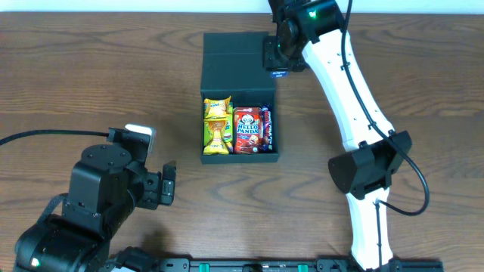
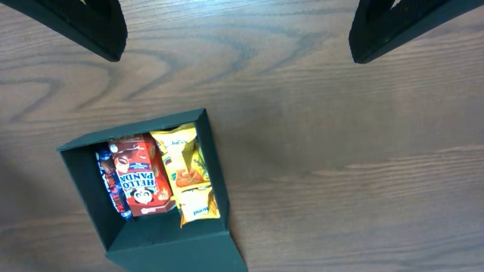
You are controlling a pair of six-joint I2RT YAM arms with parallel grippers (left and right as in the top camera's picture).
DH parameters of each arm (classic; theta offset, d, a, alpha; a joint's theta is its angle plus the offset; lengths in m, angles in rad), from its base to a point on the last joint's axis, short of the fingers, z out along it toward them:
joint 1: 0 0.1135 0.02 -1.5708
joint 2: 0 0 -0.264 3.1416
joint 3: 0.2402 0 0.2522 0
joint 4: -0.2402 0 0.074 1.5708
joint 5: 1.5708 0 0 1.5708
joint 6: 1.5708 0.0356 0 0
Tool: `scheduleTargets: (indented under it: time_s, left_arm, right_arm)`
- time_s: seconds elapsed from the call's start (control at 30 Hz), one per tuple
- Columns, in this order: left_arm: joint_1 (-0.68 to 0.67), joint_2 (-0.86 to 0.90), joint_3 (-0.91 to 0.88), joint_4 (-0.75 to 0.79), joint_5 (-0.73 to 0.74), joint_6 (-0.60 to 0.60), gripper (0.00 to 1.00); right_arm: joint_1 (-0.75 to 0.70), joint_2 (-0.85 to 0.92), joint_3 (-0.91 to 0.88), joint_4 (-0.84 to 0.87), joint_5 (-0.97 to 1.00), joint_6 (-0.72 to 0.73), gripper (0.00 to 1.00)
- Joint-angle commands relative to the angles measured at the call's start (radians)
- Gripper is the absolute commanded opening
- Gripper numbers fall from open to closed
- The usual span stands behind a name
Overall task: Pack container
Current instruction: 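Carry the blue packet left and lower it into the box's right side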
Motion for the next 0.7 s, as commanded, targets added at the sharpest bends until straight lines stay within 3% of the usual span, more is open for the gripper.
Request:
scheduleTargets:
  time_s: [0.0,0.17,0.33,0.67]
  left_arm:
    - [0.002,0.000,-0.003,-0.003,-0.010,-0.004,0.95]
    - [0.002,0.000,-0.003,-0.003,-0.009,-0.004,0.95]
    - [0.002,0.000,-0.003,-0.003,-0.010,-0.004,0.95]
    - [0.002,0.000,-0.003,-0.003,-0.010,-0.004,0.95]
  right_arm:
    - [0.016,-0.066,-0.099,0.040,0.000,0.010,0.01]
    - [0.071,-0.297,-0.531,0.315,0.000,0.009,0.01]
    - [0.125,-0.457,-0.834,0.466,0.000,0.047,0.01]
    - [0.214,-0.578,-1.160,0.632,0.069,0.163,0.02]
